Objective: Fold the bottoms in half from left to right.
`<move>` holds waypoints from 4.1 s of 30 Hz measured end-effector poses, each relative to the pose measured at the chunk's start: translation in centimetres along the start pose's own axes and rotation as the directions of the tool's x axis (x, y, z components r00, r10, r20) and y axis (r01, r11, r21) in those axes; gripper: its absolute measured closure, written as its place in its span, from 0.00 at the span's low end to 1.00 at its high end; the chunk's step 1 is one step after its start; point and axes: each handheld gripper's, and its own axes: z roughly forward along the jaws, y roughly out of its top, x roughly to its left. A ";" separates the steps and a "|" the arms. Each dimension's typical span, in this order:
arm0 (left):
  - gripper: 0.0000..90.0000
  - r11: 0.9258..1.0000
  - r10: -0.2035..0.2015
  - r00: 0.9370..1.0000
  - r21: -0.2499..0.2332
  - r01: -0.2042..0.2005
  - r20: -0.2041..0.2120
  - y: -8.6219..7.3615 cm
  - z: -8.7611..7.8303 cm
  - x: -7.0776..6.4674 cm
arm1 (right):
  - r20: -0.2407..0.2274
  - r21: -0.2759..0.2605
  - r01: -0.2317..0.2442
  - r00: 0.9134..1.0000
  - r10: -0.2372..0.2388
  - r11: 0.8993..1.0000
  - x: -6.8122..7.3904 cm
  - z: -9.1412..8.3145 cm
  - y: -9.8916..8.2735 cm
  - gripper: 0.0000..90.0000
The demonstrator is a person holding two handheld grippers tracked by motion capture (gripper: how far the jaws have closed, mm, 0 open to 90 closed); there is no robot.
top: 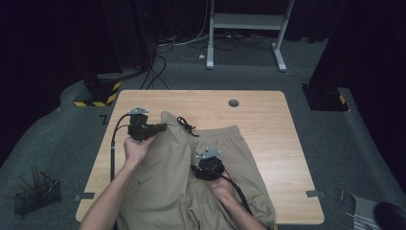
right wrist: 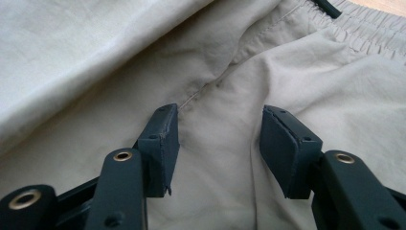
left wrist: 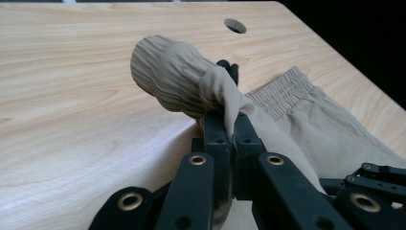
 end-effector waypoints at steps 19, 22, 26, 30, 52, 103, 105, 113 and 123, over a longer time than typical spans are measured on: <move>0.98 1.000 0.005 1.000 -0.003 -0.005 0.017 1.9 0.8 -1.3 | -0.012 -0.023 0.026 1.000 -0.026 0.999 -0.7 -2.9 0.6 0.48; 0.98 1.000 0.022 0.999 0.003 -0.022 0.026 2.0 1.1 -1.8 | 0.016 -0.001 0.004 1.000 -0.004 1.000 -2.9 -4.7 -1.3 0.47; 0.98 1.000 0.024 0.999 0.007 -0.025 0.041 2.2 1.9 -2.5 | 0.029 0.007 -0.067 0.997 0.067 0.998 -5.4 -5.5 -3.3 0.46; 0.98 1.000 0.026 0.998 0.007 -0.027 0.054 2.5 2.6 -3.1 | 0.074 0.006 -0.037 0.997 0.036 0.999 -5.7 -4.7 -4.5 0.45; 0.98 0.997 0.070 0.978 0.013 -0.074 0.195 2.8 7.1 -7.3 | 0.079 -0.006 -0.046 0.996 0.047 0.999 -5.7 -4.6 -4.6 0.42; 0.95 0.987 0.058 0.971 0.130 -0.090 0.233 1.7 16.5 -11.4 | 0.084 -0.006 -0.051 0.995 0.051 0.999 -5.7 -4.6 -4.6 0.41; 0.95 0.987 0.061 0.970 0.134 -0.095 0.237 1.6 16.7 -11.5 | 0.086 -0.005 -0.050 0.995 0.050 0.999 -5.7 -4.6 -4.6 0.41; 0.87 0.983 0.069 0.959 0.146 -0.113 0.275 1.4 17.2 -11.6 | 0.087 -0.005 -0.050 0.995 0.050 0.999 -5.7 -4.6 -4.6 0.41; 0.54 0.979 0.133 0.959 0.115 -0.166 0.248 2.3 14.8 -11.8 | 0.088 -0.005 -0.050 0.995 0.051 0.999 -5.7 -4.6 -4.6 0.40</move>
